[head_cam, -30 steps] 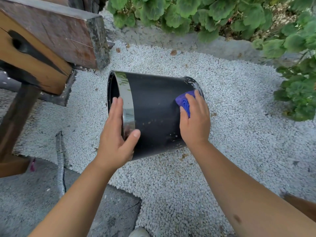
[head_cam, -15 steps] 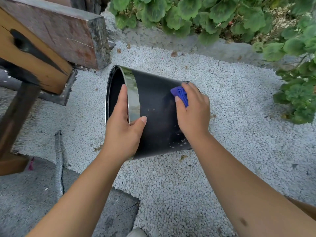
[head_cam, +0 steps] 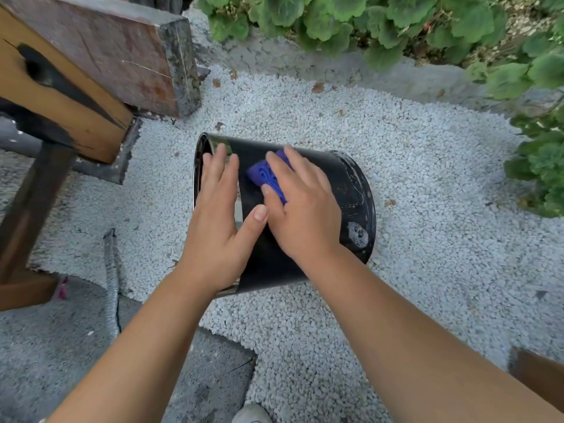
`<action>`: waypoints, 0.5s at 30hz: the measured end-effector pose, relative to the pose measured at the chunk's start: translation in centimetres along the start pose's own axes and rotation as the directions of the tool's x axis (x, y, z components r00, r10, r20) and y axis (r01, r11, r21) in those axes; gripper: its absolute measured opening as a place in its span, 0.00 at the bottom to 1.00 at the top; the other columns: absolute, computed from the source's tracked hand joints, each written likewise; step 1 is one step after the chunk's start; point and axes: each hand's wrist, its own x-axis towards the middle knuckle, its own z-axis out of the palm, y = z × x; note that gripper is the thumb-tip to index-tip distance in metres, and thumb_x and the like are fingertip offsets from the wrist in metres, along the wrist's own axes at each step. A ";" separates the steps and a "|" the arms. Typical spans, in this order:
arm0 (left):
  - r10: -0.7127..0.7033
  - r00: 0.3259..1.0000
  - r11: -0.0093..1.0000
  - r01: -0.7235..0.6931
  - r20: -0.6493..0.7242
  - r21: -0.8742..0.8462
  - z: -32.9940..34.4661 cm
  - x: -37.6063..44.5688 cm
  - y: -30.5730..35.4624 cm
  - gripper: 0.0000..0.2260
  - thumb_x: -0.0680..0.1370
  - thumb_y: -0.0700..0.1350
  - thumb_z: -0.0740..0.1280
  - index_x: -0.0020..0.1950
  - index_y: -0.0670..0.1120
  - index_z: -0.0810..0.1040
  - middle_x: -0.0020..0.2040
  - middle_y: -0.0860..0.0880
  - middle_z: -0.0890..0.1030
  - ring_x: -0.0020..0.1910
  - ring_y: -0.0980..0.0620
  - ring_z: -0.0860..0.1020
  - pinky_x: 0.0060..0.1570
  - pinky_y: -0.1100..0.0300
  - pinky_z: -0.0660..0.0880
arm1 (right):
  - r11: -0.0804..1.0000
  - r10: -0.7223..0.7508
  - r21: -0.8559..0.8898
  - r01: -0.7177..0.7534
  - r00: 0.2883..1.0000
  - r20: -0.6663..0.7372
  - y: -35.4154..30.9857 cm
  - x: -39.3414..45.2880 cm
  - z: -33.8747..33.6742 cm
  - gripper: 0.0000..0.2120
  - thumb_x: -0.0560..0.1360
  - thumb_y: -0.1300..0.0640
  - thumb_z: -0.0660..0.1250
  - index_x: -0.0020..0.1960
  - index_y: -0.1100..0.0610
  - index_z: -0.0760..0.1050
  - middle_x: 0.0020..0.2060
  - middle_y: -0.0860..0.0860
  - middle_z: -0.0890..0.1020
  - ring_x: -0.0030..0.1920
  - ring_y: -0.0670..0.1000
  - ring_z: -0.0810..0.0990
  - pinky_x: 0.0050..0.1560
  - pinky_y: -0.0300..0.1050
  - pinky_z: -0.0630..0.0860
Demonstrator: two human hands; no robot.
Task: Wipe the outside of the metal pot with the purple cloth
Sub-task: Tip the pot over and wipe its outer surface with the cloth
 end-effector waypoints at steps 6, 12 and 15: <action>-0.081 0.996 0.996 0.079 -0.045 -0.050 0.3 -0.4 -0.5 0.39 0.79 0.66 0.52 0.81 0.42 0.54 0.83 0.49 0.49 0.81 0.54 0.45 0.74 0.70 0.43 | 0.969 0.234 -0.088 -0.232 0.972 0.015 5.7 -0.7 -0.9 0.22 0.80 0.49 0.61 0.73 0.49 0.68 0.74 0.49 0.68 0.70 0.55 0.65 0.67 0.48 0.66; -0.060 0.973 0.987 0.025 -0.221 -0.159 0.4 -1.1 0.3 0.27 0.75 0.50 0.60 0.73 0.41 0.69 0.76 0.46 0.65 0.78 0.51 0.60 0.71 0.70 0.56 | 0.927 0.352 -0.144 -0.347 0.936 0.015 7.9 -0.6 -1.5 0.22 0.81 0.49 0.58 0.75 0.48 0.64 0.75 0.48 0.66 0.70 0.56 0.63 0.65 0.48 0.67; 0.079 0.990 0.989 -0.093 -0.120 -0.112 0.1 -2.2 -0.5 0.31 0.77 0.57 0.62 0.75 0.40 0.65 0.79 0.45 0.63 0.80 0.49 0.53 0.75 0.65 0.53 | 0.926 0.353 -0.152 -0.346 0.936 0.017 8.2 -0.5 -1.4 0.22 0.81 0.49 0.58 0.75 0.49 0.64 0.75 0.48 0.66 0.69 0.56 0.64 0.65 0.47 0.66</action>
